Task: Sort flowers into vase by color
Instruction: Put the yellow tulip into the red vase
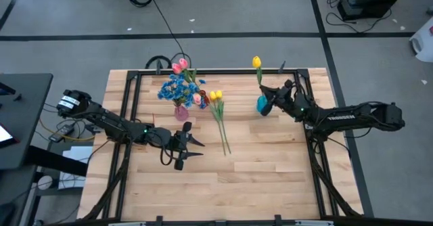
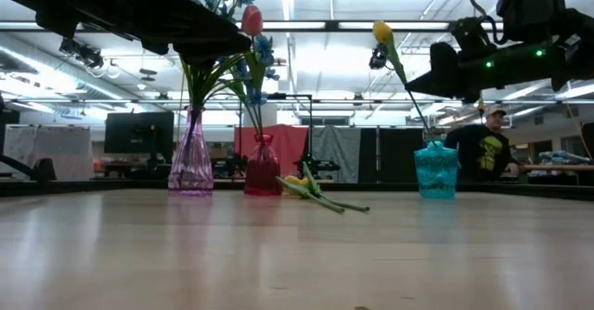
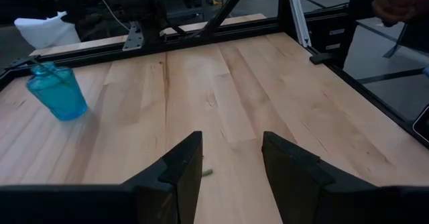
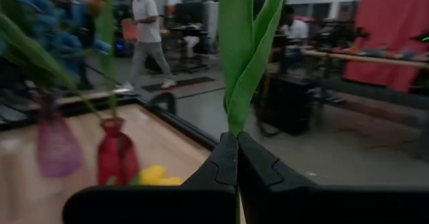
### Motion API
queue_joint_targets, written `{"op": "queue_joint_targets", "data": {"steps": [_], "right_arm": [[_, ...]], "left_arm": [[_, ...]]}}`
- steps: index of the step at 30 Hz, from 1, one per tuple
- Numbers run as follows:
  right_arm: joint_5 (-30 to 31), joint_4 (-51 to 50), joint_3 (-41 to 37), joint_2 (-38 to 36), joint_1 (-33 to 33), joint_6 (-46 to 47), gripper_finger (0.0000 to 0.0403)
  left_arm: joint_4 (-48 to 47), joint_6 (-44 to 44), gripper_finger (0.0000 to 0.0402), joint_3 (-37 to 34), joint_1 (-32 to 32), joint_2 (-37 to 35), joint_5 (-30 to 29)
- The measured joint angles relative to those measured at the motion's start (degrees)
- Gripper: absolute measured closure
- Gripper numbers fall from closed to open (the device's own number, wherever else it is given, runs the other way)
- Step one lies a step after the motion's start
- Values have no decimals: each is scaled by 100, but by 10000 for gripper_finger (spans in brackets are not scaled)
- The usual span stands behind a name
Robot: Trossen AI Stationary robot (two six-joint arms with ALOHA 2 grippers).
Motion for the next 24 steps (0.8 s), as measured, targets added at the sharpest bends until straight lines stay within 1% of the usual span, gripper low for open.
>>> {"op": "queue_joint_targets", "data": {"steps": [3,10,15,18,21,24], "right_arm": [[-257,75,0,0,34,218,393],[-693,766,0,0,283,324,393],[-694,896,0,0,487,320,394],[-535,937,0,109,619,307,395],[-312,1085,0,392,750,287,395],[-243,1570,0,804,846,238,395]], "left_arm": [[2,0,239,0,0,0,0],[19,0,238,0,0,2,-23],[22,0,238,0,1,0,-43],[24,0,238,0,2,0,-46],[51,0,238,0,2,0,-48],[140,3,238,0,1,0,-48]]}}
